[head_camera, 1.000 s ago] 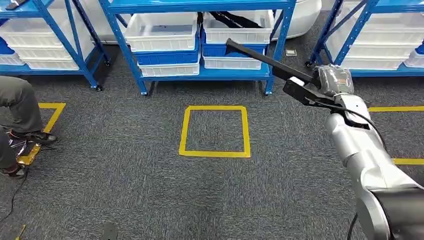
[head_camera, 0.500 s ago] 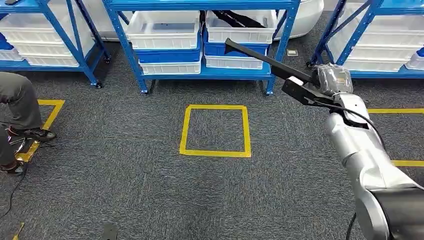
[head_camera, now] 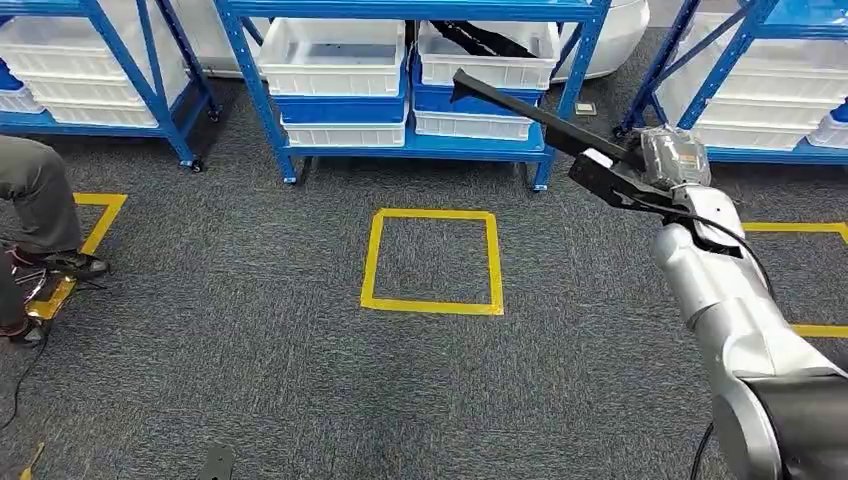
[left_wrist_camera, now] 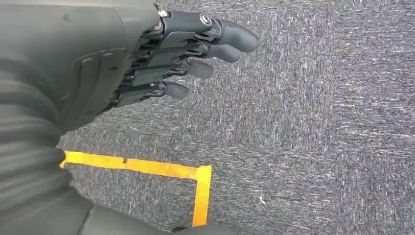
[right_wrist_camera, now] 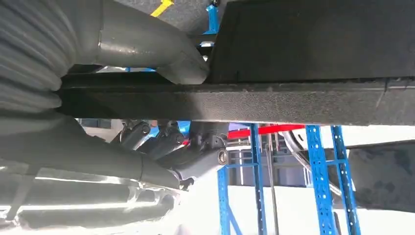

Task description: Take the parts from the cabinet and place them on the table.

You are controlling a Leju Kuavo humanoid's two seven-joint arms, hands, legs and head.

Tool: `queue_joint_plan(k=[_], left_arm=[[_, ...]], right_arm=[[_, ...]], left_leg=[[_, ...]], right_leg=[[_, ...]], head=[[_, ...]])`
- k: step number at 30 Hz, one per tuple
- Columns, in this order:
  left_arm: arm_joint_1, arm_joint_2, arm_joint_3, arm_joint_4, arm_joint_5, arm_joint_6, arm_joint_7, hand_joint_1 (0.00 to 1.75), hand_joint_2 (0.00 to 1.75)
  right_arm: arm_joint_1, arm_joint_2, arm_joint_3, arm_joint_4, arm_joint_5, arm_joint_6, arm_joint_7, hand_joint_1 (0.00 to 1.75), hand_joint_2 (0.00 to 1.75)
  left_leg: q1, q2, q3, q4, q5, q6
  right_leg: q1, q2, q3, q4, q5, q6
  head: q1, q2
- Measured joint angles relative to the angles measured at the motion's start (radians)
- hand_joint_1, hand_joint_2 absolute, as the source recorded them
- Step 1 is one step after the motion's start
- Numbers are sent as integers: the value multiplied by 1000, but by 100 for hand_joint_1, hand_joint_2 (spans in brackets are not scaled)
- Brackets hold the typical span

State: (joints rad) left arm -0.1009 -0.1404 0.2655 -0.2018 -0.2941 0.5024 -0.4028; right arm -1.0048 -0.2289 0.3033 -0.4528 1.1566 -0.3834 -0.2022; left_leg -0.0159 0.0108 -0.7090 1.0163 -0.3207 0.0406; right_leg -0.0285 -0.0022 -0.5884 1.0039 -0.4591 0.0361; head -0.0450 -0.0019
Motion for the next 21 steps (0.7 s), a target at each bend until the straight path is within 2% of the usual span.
queue_joint_plan(k=[6,9,11,12,13,14,15,16,17,18,19,20,21], left_arm=[[-1,0,0,0,-2,-3,0,0,175],[-1,0,0,0,-3,-7,-2,0,175],[-1,0,0,0,-5,-9,-2,0,175],[-1,0,0,0,-6,-9,-2,0,175],[-3,-2,0,0,-7,-9,-3,0,175],[-5,-2,0,0,-7,-10,-3,0,175],[-5,-2,0,0,-7,-10,-3,0,175],[-5,-2,1,0,-7,-10,-3,0,175],[-5,-1,1,0,-7,-11,-2,0,175],[-5,-2,1,0,-8,-12,-2,0,175],[-5,-2,1,0,-9,-12,-2,0,175],[-5,-2,1,0,-9,-12,-2,0,175],[-5,-2,1,0,-9,-12,-3,0,175]], right_arm=[[-1,0,-7,0,-5,9,-5,175,175],[0,0,-7,0,-5,9,-5,175,175],[0,-3,-9,0,-6,9,-5,175,175],[0,-6,-11,0,-6,9,-5,175,175],[-1,-10,-12,0,-7,9,-5,175,175],[-1,-13,-14,0,-8,9,-5,175,175],[0,-16,-15,0,-7,9,-5,175,175],[3,-19,-15,0,-6,9,-5,175,175],[7,-21,-15,1,-4,9,-5,175,175],[10,-24,-15,1,-4,9,-5,175,175],[10,-27,-15,1,-4,9,-5,175,175],[10,-27,-15,0,-4,9,-5,175,175],[7,-28,-15,0,-4,9,-5,175,175]], left_leg=[[-5,-4,0,-1,-2,7],[-10,-5,0,0,-3,18],[-10,-2,7,-9,-1,30],[-2,4,16,-27,9,41],[-6,4,18,-30,10,47],[-9,4,17,-30,12,55],[-14,7,16,-30,12,56],[-19,9,15,-30,12,59],[-24,10,14,-30,14,63],[-30,13,11,-30,16,65],[-34,15,8,-30,20,68],[-40,19,5,-30,24,69],[-43,22,2,-28,28,69]], right_leg=[[-6,0,8,-14,7,13],[-11,0,11,-23,11,25],[-12,2,15,-34,14,36],[-9,1,11,-13,4,34],[-7,2,-10,25,-24,21],[-5,2,-43,94,-65,5],[0,2,-83,181,-106,-8],[1,2,-120,264,-138,-16],[7,2,-135,304,-148,-15],[10,1,-127,295,-142,-13],[16,1,-94,239,-122,-10],[23,-3,-38,144,-95,-10],[31,-22,14,56,-76,-15]], head=[[0,0],[0,0],[0,0],[3,0],[2,0],[3,0],[5,0],[4,0],[5,0],[5,0],[5,0],[4,0],[5,0]])
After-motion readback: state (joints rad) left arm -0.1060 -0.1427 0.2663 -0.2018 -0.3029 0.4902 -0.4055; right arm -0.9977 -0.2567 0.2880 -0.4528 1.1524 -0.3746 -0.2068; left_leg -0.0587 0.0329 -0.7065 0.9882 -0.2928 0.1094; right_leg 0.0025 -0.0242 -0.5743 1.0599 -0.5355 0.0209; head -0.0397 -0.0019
